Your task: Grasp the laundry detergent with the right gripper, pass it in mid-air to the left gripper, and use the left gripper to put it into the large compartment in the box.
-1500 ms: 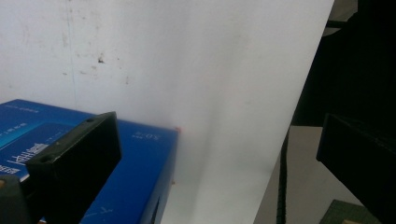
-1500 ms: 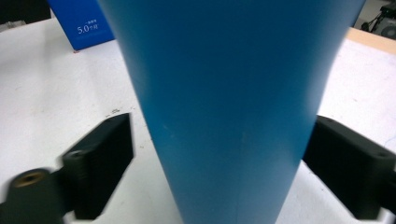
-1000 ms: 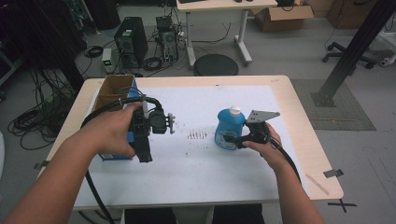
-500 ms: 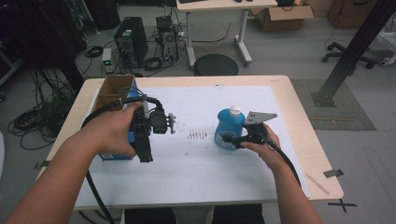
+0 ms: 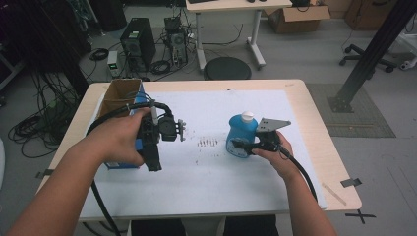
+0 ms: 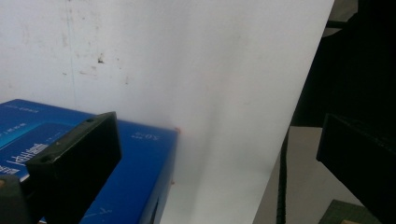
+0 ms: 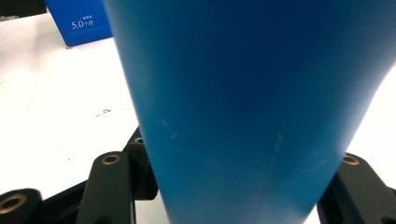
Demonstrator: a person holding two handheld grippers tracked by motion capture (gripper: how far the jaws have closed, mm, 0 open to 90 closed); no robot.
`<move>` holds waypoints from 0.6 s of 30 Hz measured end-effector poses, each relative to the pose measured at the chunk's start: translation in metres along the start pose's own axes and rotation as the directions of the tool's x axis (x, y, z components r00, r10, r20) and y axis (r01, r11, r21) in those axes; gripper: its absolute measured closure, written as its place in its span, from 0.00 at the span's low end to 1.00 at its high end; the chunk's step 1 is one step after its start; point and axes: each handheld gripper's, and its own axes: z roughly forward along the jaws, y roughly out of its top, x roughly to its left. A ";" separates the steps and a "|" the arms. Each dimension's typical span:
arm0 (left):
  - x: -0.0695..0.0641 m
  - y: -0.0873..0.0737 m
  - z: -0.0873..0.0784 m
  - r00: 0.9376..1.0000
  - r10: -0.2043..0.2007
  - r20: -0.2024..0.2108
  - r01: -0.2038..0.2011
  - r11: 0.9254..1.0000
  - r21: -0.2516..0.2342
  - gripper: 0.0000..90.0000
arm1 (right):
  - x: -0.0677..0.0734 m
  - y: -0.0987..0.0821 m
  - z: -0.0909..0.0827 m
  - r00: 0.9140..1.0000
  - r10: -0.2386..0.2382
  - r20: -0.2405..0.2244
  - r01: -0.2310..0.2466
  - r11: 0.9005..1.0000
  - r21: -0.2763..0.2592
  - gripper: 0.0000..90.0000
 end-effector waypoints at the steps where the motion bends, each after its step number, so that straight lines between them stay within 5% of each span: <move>1: 0.000 0.000 0.000 1.000 0.000 0.001 0.000 1.000 0.002 0.01 | 0.000 0.000 0.000 1.000 -0.002 0.001 0.002 1.000 -0.002 0.48; 11: 0.000 0.000 -0.001 1.000 0.001 0.000 -0.001 1.000 0.000 0.01 | 0.005 0.003 -0.002 1.000 -0.007 -0.010 0.007 1.000 -0.016 0.51; 18: 0.001 0.000 -0.002 1.000 0.003 -0.005 -0.003 1.000 -0.011 0.01 | 0.014 0.020 -0.015 0.998 -0.055 -0.029 0.055 0.998 -0.013 0.51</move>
